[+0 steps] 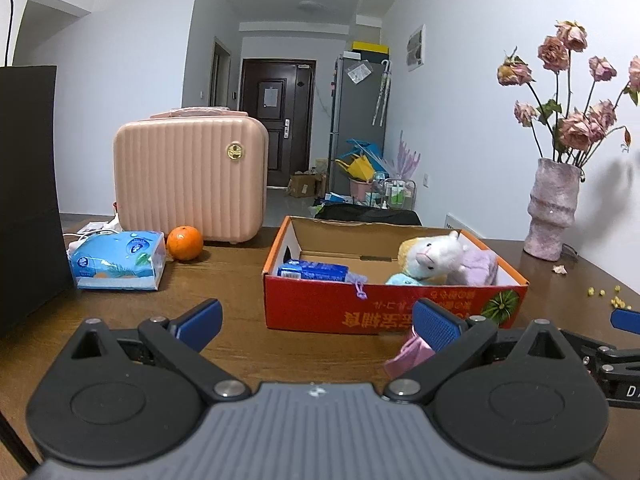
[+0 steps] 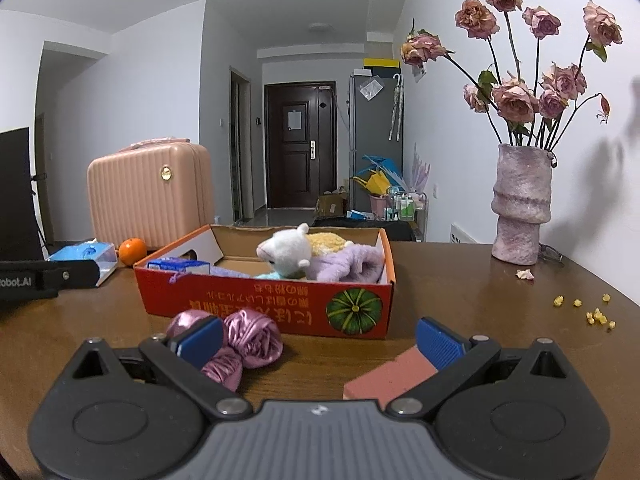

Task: Organize soft objects
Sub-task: 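Move the left tool toward the clear plastic bag while the right tool approaches the pink sponge, then grip the clear plastic bag with the left gripper while the right gripper grips the pink sponge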

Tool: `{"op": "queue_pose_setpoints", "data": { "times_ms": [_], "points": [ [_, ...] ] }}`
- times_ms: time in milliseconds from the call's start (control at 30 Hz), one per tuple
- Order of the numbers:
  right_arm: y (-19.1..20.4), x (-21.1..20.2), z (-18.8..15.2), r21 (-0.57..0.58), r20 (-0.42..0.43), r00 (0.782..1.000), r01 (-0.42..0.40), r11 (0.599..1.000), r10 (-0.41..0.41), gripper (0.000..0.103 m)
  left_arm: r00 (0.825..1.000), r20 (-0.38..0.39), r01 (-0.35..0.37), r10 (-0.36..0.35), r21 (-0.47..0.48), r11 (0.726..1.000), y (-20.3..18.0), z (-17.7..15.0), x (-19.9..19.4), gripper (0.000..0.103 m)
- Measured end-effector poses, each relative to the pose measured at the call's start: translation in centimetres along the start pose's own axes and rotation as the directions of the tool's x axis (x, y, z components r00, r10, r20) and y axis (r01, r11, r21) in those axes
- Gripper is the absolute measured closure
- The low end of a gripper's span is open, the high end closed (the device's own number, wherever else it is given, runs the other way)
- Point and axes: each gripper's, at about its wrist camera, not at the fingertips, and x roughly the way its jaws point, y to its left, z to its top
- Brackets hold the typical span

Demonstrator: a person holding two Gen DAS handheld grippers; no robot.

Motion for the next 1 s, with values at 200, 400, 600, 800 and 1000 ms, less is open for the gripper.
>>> {"op": "queue_pose_setpoints", "data": {
  "times_ms": [200, 400, 600, 800, 1000],
  "points": [
    [-0.1, 0.1, -0.3, 0.0, -0.01, 1.0, 0.003, 1.0, -0.003, 0.0, 1.0, -0.013, 0.008, -0.008, 0.012, 1.0, -0.4, -0.5, -0.1, 0.0],
    [-0.5, 0.4, -0.5, 0.002, -0.027, 1.0, 0.015, 1.0, -0.015, 0.0, 0.999, -0.046, 0.029, -0.028, 0.024, 0.999, -0.8, -0.9, 0.4, 0.0],
    [-0.9, 0.8, -0.9, -0.001, -0.053, 0.998, 0.022, 1.0, -0.022, 0.0, 0.988, -0.136, 0.076, -0.069, 0.044, 0.996, -1.4, -2.0, 1.1, 0.0],
    [-1.2, 0.9, -1.7, -0.016, -0.087, 0.996, 0.027, 1.0, -0.028, 0.0, 0.971, -0.225, 0.104, -0.085, 0.077, 0.992, -2.5, -3.7, 1.9, 0.0],
    [-1.7, 1.2, -2.3, -0.011, -0.119, 0.992, 0.036, 0.999, -0.037, 0.0, 0.966, -0.246, 0.118, -0.086, 0.116, 0.986, -3.4, -4.7, 2.0, 0.0]
  ]
}}
